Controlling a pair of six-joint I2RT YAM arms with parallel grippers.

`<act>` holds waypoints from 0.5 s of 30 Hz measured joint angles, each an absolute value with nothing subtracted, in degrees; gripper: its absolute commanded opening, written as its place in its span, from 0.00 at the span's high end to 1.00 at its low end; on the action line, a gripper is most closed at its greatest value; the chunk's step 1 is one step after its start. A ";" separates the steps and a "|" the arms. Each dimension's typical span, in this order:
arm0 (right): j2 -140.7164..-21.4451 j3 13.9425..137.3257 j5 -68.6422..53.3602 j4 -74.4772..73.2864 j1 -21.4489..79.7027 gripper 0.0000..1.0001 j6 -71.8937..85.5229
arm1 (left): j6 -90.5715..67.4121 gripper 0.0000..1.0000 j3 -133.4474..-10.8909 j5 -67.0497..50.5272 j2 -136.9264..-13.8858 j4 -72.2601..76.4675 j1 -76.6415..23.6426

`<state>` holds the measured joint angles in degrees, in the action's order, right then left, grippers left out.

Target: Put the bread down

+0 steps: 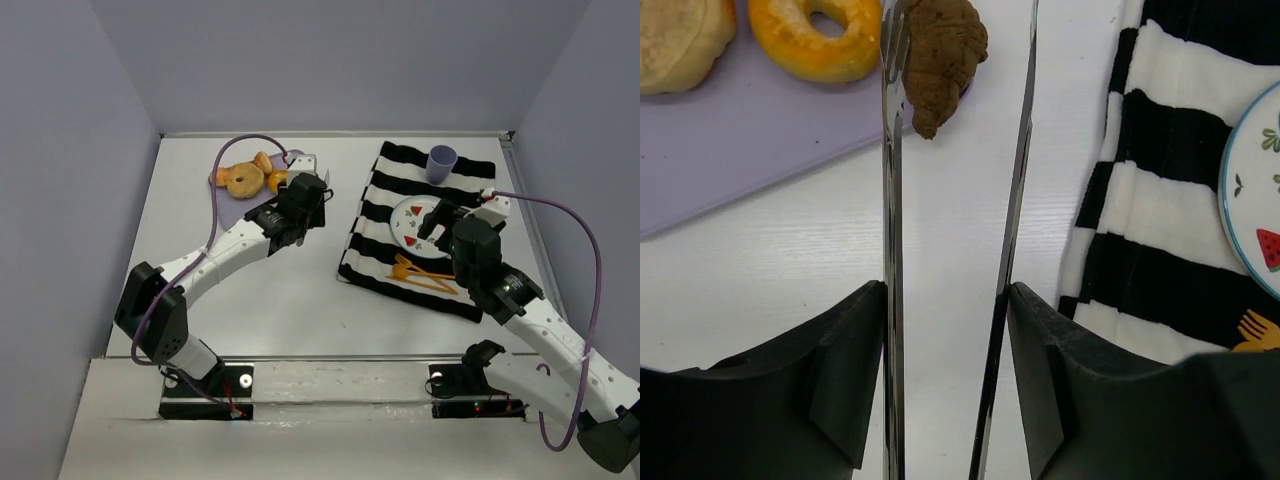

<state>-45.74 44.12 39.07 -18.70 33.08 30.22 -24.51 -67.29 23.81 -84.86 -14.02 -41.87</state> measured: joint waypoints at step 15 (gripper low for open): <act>-45.23 44.07 39.46 -18.57 33.08 0.00 30.20 | -18.70 0.38 -80.58 27.31 -100.64 -18.83 -40.38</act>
